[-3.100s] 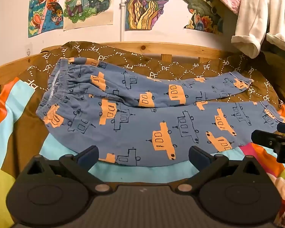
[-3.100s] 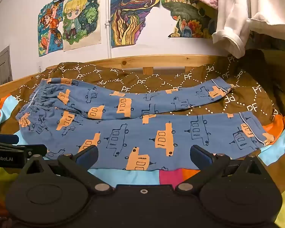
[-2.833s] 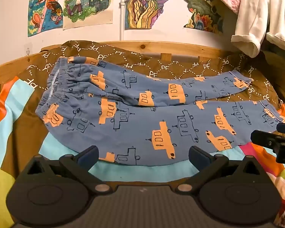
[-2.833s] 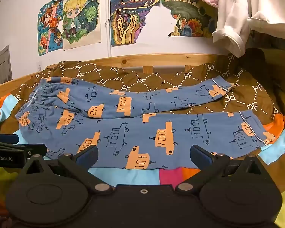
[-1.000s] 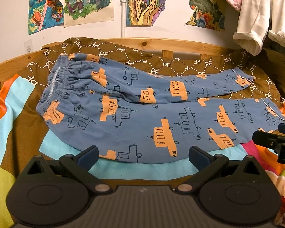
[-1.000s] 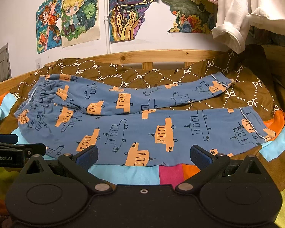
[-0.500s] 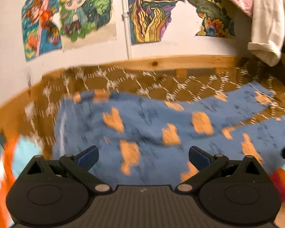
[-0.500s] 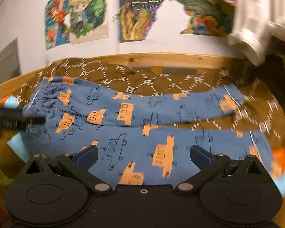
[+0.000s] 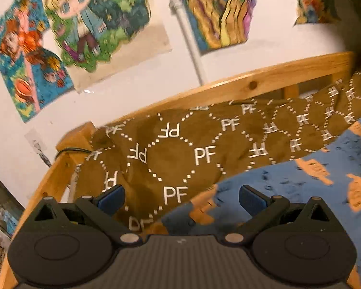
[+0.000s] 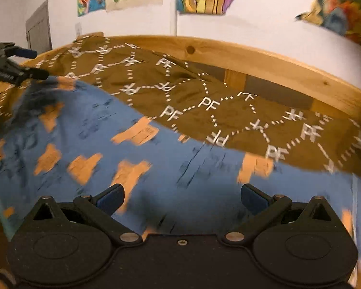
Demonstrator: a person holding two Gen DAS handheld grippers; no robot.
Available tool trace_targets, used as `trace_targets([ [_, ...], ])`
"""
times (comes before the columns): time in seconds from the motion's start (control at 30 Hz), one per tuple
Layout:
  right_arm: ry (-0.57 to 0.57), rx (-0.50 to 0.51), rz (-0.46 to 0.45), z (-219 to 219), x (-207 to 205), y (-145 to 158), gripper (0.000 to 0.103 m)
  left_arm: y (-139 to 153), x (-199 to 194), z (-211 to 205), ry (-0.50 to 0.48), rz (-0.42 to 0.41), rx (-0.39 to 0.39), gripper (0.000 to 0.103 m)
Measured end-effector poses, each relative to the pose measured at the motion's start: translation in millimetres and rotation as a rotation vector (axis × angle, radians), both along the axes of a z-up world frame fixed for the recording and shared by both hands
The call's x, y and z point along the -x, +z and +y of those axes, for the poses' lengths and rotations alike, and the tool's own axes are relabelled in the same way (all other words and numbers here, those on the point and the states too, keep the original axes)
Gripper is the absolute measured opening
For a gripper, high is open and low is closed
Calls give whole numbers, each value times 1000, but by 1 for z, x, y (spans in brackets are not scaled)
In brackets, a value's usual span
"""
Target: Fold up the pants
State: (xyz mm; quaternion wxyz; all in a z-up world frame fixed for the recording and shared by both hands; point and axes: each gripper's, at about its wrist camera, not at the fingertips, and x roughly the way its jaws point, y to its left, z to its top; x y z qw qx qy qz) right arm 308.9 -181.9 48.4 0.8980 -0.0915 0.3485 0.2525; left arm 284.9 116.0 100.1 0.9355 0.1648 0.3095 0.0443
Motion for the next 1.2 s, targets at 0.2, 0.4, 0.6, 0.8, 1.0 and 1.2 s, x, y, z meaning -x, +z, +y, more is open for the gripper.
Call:
trace_targets([
  [0.2,123,29,86,18,-91,-6,102,-20,-34,17,-93,60,15,92],
  [0.4,250,70,170,24,-137,-19,87,-36,-51,20,-233,157,49,67],
  [0.6,308,121,201,26,-145,-33,59,-47,-59,14,-293,204,40,15],
  [0.8,313,117,187,27,-141,-35,17,-44,-55,9,-265,189,77,1],
  [1.0,363,142,140,30,-131,-27,1,-39,-42,9,-250,114,61,1],
  [1.2,359,149,61,26,-129,-13,0,-32,-33,5,-217,21,44,1],
])
